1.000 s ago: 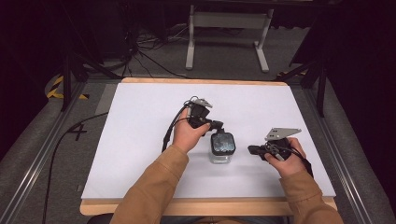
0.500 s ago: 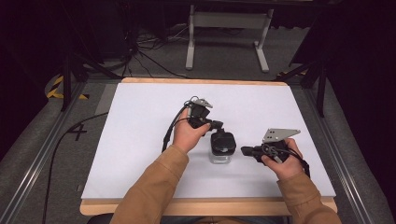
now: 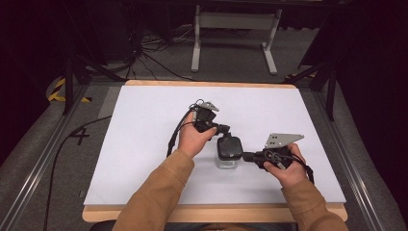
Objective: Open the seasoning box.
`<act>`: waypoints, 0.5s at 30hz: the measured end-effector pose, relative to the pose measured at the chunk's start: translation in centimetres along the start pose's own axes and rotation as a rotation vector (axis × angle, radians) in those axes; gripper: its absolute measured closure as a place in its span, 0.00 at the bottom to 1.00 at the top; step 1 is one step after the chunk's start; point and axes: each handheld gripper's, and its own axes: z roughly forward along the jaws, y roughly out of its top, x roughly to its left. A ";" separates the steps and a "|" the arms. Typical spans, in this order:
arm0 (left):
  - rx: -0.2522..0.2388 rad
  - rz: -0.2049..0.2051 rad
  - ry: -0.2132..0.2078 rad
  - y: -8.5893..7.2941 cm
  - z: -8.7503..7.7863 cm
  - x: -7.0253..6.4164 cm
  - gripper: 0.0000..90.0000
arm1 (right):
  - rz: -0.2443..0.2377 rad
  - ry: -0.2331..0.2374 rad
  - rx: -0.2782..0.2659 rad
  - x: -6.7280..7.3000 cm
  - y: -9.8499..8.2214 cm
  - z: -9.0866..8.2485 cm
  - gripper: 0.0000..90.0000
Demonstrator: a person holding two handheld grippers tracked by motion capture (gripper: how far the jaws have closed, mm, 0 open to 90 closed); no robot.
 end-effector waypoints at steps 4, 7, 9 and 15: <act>0.003 -0.001 0.001 0.1 0.0 0.1 1.00 | -0.004 0.004 0.001 0.1 0.1 0.1 1.00; -0.004 -0.009 -0.005 0.0 0.1 0.2 1.00 | -0.006 0.007 0.002 0.1 0.3 0.0 1.00; 0.001 -0.012 -0.002 0.0 0.0 0.2 1.00 | -0.007 0.008 0.007 0.1 0.3 0.0 1.00; 0.003 -0.019 0.000 0.0 0.1 0.3 1.00 | -0.005 0.030 0.034 0.2 0.2 0.2 1.00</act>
